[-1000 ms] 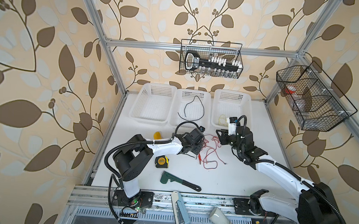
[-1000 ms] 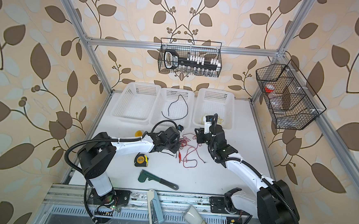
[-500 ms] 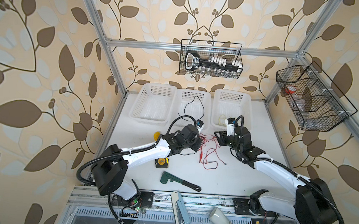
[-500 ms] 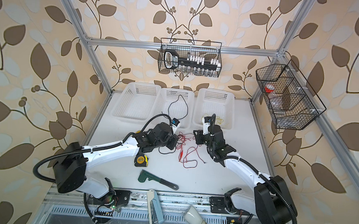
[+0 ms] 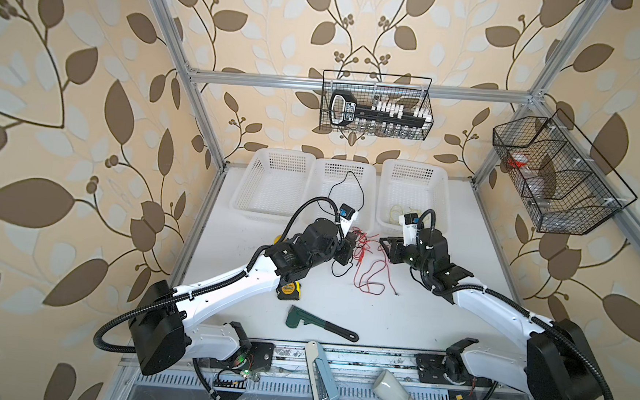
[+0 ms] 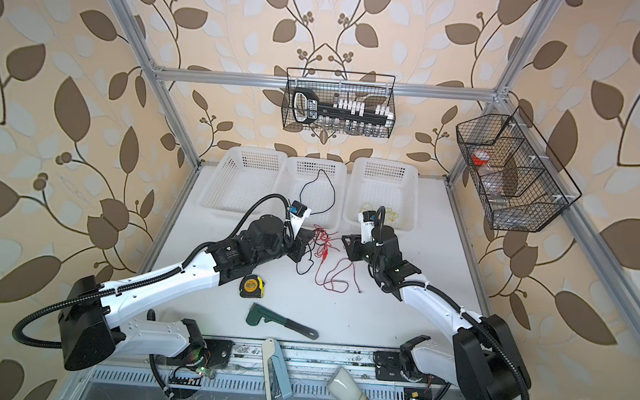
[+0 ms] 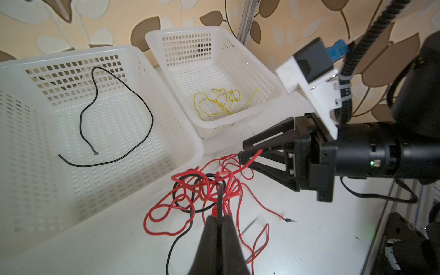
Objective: Untangle the cables
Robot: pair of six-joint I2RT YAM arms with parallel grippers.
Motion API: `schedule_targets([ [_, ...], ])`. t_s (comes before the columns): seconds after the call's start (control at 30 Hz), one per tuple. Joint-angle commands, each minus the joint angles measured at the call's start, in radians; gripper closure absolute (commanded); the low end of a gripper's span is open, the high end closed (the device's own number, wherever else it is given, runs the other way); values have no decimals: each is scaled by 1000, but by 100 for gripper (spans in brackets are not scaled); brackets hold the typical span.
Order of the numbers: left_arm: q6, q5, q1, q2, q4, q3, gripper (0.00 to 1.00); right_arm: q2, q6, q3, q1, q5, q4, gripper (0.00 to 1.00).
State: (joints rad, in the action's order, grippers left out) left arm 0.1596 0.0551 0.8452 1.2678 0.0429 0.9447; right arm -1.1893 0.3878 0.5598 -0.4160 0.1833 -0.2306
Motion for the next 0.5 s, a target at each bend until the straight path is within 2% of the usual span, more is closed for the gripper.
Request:
schedule_targets([
  [0.0, -8, -11, 2, 3, -24, 35, 100, 42, -27, -38, -4, 108, -87, 64],
  [0.2, -12, -13, 2, 11, -20, 50, 100, 52, -83, -40, -86, 157, -117, 64],
  [0.3, -11, -26, 3, 12, -17, 51, 100, 33, -79, -29, -129, 85, -133, 64],
  [0.47, -9, -30, 3, 2, -6, 45, 100, -5, -40, -25, -132, 18, -211, 65],
])
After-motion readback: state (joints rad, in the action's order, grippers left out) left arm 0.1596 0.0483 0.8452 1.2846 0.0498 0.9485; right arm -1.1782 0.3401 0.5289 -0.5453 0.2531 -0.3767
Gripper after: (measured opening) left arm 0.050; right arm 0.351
